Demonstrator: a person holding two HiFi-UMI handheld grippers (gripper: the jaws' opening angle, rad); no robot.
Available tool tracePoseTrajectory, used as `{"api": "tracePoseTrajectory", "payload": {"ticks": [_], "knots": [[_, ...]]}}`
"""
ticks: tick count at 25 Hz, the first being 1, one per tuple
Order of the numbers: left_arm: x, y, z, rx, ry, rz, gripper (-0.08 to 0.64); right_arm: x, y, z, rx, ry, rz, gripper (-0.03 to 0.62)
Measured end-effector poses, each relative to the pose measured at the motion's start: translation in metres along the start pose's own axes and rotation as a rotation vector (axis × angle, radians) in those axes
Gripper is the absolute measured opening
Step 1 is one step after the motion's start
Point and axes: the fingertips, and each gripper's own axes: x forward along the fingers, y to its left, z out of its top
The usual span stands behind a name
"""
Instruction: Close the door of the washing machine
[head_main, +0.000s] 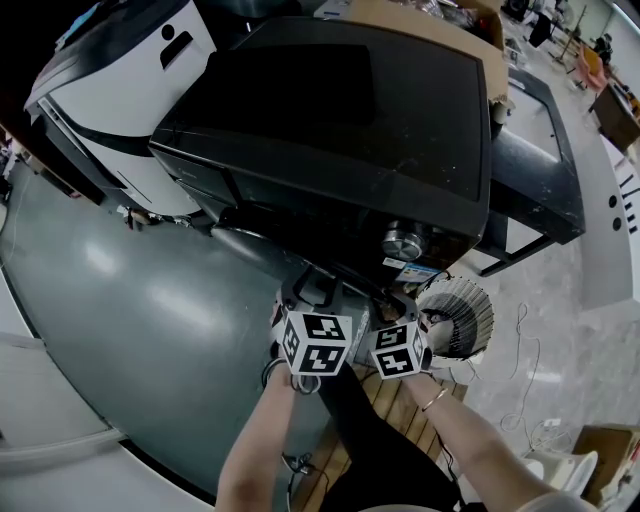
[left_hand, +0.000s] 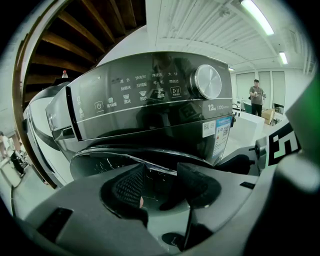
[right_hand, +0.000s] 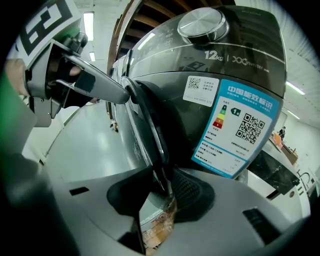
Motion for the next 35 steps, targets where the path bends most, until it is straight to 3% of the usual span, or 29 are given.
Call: {"api": "tracePoseTrajectory", "payload": {"ticks": [19,35], "knots": [[-0.033,0.005,-0.01,-0.029,0.01,0.037,0.224,-0.035,0.011,0.011,0.017,-0.052,0.009,0.112],[-0.153,0.01,-0.044,-0.159,0.017,0.18,0.222,-0.13,0.065,0.046,0.036,-0.174,0.126,0.078]]}}
